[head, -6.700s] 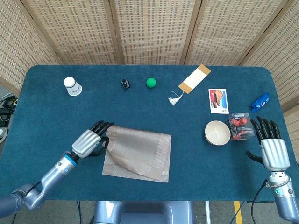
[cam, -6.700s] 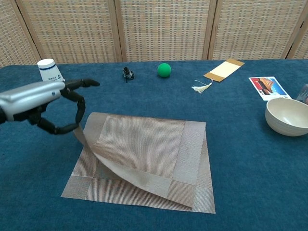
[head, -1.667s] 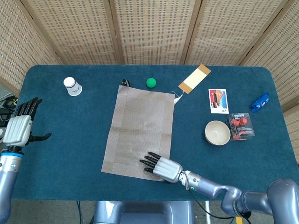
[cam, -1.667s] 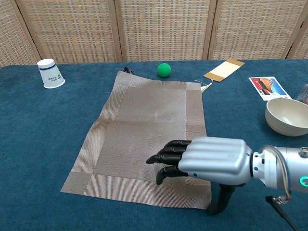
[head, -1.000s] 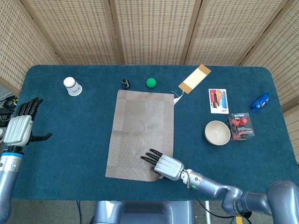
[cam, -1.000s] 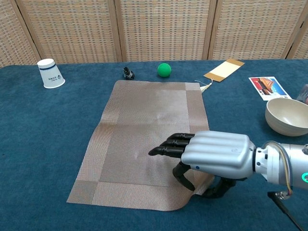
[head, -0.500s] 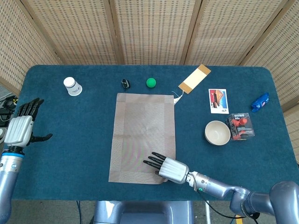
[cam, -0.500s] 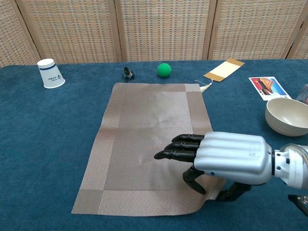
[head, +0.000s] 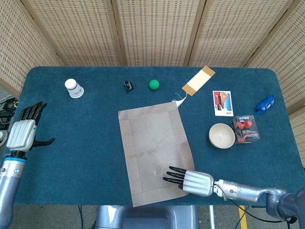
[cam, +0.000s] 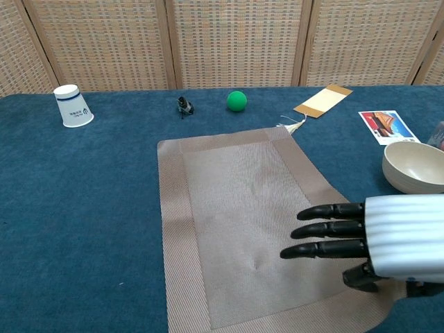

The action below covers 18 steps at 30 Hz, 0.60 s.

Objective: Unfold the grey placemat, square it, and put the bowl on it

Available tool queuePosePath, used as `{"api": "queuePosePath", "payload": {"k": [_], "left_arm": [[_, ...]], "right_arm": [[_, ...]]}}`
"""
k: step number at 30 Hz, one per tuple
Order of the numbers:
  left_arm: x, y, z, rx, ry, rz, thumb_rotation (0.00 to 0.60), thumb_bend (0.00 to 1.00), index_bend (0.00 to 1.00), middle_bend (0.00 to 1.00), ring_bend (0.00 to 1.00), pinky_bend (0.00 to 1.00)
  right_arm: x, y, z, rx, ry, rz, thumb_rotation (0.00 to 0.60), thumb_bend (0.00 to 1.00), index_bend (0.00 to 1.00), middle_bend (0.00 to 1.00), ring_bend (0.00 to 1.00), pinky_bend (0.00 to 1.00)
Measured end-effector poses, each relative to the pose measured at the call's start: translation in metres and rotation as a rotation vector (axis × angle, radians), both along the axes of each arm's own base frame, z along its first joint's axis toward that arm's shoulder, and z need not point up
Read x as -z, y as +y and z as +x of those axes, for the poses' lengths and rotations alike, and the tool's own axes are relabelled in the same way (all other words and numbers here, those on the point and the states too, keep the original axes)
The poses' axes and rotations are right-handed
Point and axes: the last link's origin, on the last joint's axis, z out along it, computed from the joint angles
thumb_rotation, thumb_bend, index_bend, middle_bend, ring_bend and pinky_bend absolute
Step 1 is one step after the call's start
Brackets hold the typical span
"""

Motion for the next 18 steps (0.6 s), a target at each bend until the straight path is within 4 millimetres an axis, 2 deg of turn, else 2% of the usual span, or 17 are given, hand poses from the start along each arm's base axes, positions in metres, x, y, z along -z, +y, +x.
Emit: {"api": "queuePosePath", "payload": {"k": [9,18], "left_arm": [[0.004,0.001,0.001,-0.002,0.009,-0.008,0.6,0.0,0.0,0.0,0.0,0.0],[0.006,0.003,-0.001,-0.011,0.016,-0.013,0.6,0.0,0.0,0.0,0.0,0.0]], "right_arm": [[-0.042,-0.023,-0.031,-0.208,0.135,-0.145,0.6,0.49,0.67,0.04,0.0,0.0],[-0.07,-0.058,-0.033,-0.331,0.183,-0.296,0.6,0.42,0.67,0.04,0.0,0.0]]}}
